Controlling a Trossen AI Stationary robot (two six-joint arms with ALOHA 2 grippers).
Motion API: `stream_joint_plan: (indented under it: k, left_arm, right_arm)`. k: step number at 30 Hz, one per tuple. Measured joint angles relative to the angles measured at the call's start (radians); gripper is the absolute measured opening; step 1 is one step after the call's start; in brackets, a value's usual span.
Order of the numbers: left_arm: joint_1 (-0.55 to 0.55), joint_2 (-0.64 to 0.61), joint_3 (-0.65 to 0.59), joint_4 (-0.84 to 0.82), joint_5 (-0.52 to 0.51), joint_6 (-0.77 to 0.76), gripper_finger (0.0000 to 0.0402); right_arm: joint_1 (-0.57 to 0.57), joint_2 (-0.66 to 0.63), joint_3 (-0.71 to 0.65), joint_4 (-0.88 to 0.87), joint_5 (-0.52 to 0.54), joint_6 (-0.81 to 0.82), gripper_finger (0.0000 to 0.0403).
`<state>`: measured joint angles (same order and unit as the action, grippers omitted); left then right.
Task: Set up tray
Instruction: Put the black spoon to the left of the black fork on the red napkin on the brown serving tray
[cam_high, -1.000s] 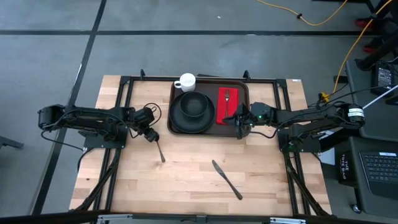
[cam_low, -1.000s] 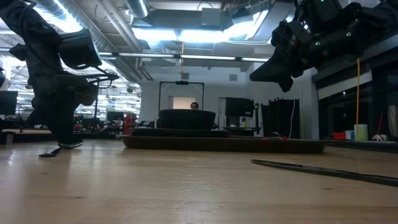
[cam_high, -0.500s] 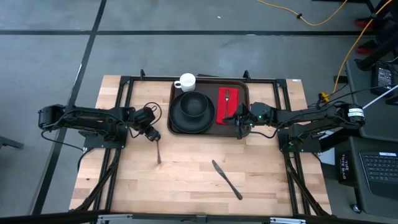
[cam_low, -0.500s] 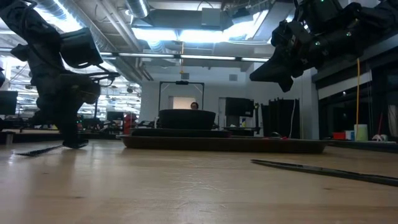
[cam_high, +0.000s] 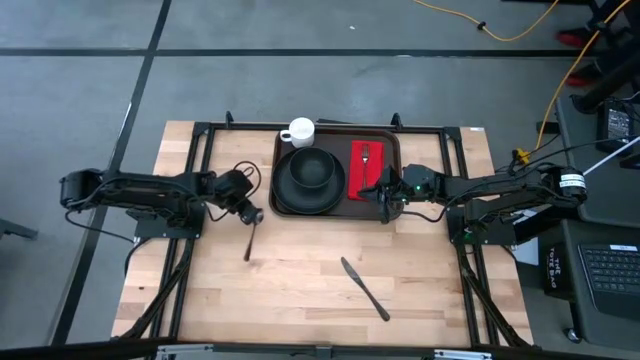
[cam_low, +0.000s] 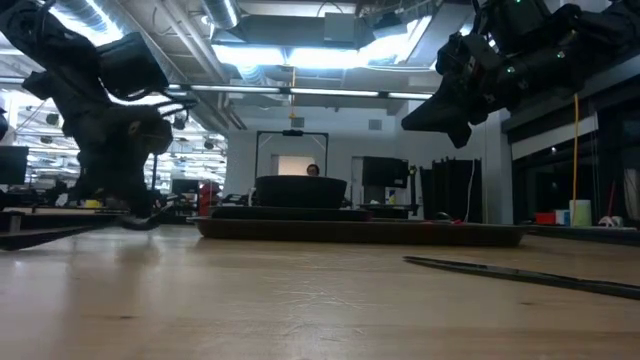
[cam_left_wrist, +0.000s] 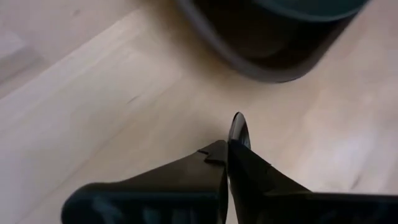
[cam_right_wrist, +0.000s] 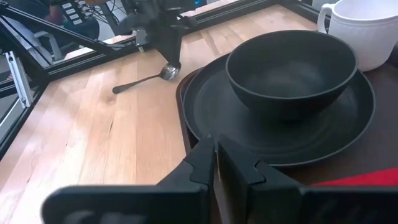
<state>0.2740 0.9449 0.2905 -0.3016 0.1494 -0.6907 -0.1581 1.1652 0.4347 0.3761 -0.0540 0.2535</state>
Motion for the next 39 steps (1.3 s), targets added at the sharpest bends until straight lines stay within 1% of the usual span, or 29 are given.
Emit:
stream_joint_plan:
  k: [4,10,14,18,23,28,31,35,37,39]
  left_arm:
    - [-0.023,-0.047,0.0,0.037,0.004,0.0,0.0001]
    - [-0.068,-0.151,0.0,0.121,0.005,-0.002,0.0001]
    - [-0.096,-0.222,0.0,0.197,-0.019,0.016,0.0001]
    - [-0.124,-0.26,0.0,0.292,-0.107,0.064,0.0001]
    - [-0.164,-0.258,0.0,0.411,-0.201,0.138,0.0001]
    - [-0.22,-0.242,0.001,0.562,-0.313,0.275,0.0001]
    - [-0.248,-0.221,0.002,0.652,-0.391,0.371,0.0001]
    - [-0.267,-0.175,0.002,0.735,-0.545,0.479,0.0001]
    - [-0.266,-0.142,0.002,0.775,-0.598,0.526,0.0002]
    - [-0.265,-0.101,0.002,0.843,-0.627,0.572,0.0002]
  right_arm:
    - [0.0,0.0,0.0,0.0,0.0,0.0,0.0026]
    - [0.0,0.0,0.0,0.0,0.0,0.0,0.0026]
    - [0.0,0.0,0.0,0.0,0.0,0.0,0.0026]
    - [0.0,0.0,0.0,0.004,0.005,0.0,0.0026]
    - [0.0,0.0,0.0,0.038,0.009,-0.001,0.0026]
    - [0.009,0.0,0.0,0.1,0.014,-0.03,0.0025]
    - [0.042,0.0,0.001,0.168,0.052,-0.097,0.0017]
    - [0.081,0.0,0.002,0.205,0.153,-0.181,0.0006]
    - [0.091,0.0,0.002,0.205,0.208,-0.186,0.0007]
    - [0.095,0.0,0.002,0.21,0.252,-0.183,0.0014]
